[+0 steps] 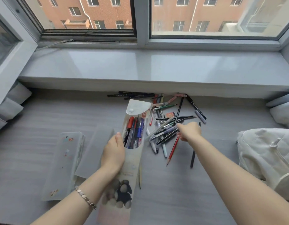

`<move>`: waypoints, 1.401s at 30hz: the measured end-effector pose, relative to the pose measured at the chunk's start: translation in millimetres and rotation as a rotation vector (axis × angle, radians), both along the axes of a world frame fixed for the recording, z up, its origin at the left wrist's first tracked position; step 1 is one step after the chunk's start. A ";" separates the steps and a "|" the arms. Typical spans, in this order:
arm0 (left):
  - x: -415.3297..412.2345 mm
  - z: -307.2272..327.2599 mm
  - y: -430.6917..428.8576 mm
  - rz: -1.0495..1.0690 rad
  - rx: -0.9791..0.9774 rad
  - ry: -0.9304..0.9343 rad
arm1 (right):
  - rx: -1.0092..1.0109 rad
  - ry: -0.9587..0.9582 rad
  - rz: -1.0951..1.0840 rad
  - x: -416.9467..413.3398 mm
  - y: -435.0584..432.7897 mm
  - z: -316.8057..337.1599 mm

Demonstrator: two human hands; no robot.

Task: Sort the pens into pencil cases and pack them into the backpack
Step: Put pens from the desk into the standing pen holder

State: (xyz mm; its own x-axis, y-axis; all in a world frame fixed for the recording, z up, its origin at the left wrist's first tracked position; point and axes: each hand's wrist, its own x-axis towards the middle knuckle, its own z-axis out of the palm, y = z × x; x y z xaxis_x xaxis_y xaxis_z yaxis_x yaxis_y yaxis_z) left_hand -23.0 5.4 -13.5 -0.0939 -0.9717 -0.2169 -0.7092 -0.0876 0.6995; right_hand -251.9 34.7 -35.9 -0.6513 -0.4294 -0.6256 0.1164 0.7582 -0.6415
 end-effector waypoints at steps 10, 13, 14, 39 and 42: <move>9.6 -7.7 6.3 -0.051 0.027 -0.028 | 0.091 0.034 0.034 17.6 -42.2 -16.2; 11.3 -11.1 7.6 -0.059 0.036 -0.034 | 0.044 -0.203 -0.074 17.1 -39.2 -13.8; 12.1 -11.0 7.9 -0.057 0.037 -0.034 | 0.037 -0.236 -0.078 16.6 -36.8 -13.9; -12.6 -5.1 43.6 -0.291 0.092 -0.030 | -0.695 -0.027 0.351 62.4 70.6 41.8; -11.6 -6.8 44.5 -0.296 0.096 -0.044 | -0.697 0.155 0.413 62.0 69.3 35.4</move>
